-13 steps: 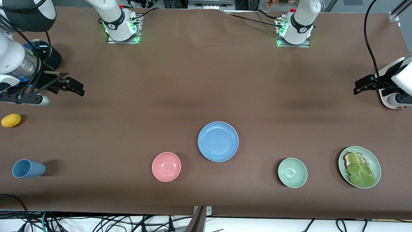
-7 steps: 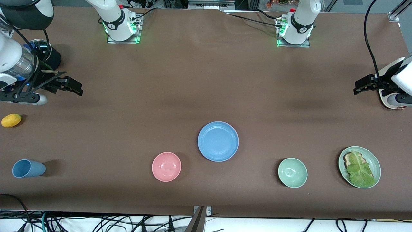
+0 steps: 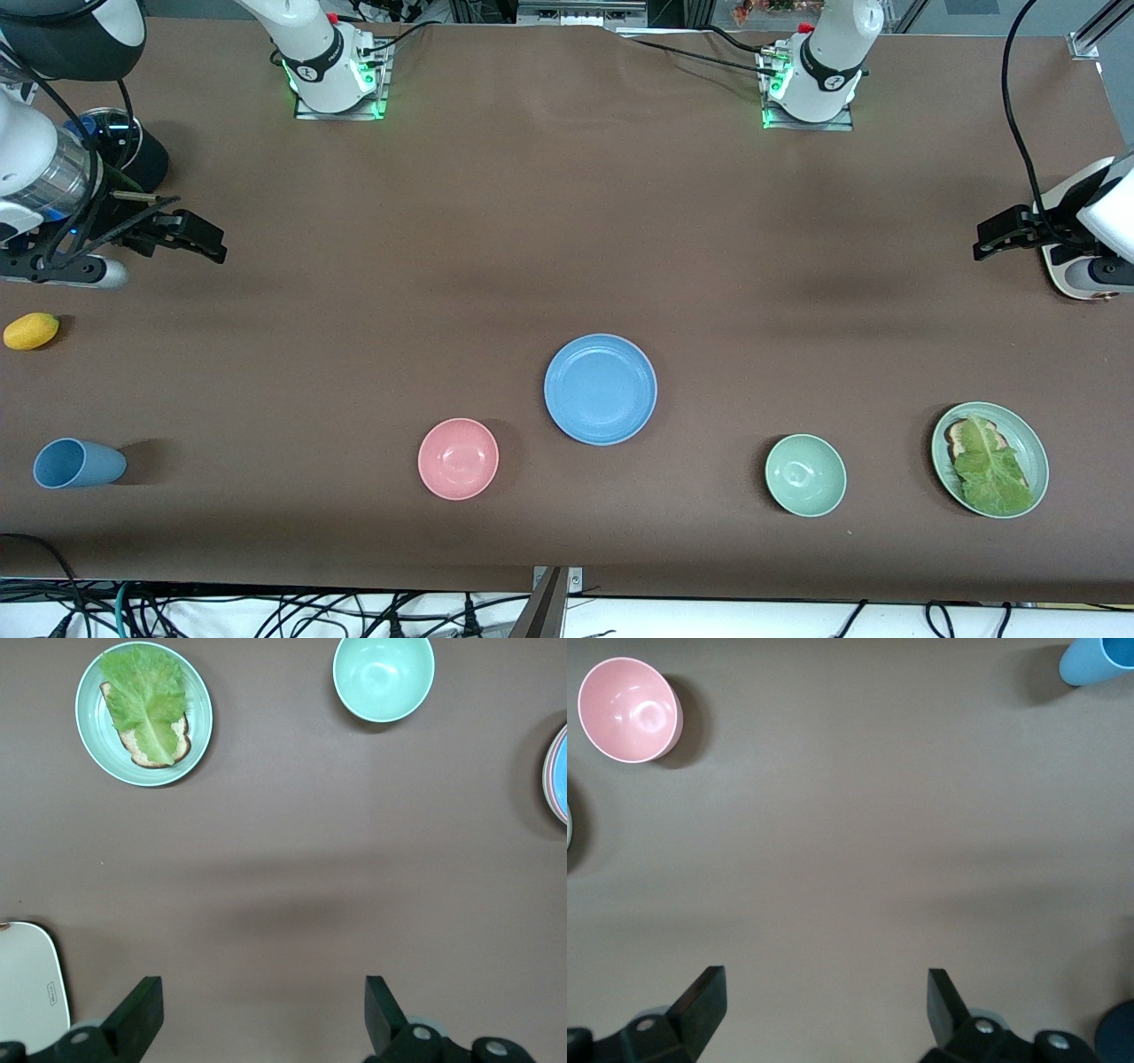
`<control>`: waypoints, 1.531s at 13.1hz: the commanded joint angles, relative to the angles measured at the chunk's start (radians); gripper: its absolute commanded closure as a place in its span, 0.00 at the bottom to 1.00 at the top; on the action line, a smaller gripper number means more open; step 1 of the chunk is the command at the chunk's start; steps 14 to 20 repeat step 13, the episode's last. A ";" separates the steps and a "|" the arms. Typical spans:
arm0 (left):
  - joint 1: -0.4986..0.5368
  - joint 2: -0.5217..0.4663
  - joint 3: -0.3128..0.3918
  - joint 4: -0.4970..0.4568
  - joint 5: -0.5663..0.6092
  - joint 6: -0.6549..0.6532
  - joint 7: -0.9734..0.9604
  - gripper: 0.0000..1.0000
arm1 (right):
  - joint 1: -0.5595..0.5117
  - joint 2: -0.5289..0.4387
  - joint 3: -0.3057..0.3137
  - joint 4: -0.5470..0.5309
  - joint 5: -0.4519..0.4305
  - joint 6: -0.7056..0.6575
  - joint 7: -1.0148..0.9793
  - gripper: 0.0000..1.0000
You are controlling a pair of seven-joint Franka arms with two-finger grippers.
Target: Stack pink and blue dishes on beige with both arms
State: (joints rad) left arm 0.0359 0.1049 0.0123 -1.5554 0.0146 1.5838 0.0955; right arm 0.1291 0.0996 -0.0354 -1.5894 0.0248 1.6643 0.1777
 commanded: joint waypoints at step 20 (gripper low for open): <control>-0.007 -0.010 0.008 -0.009 -0.019 0.002 0.006 0.00 | -0.006 -0.001 0.012 0.016 -0.008 -0.078 -0.089 0.00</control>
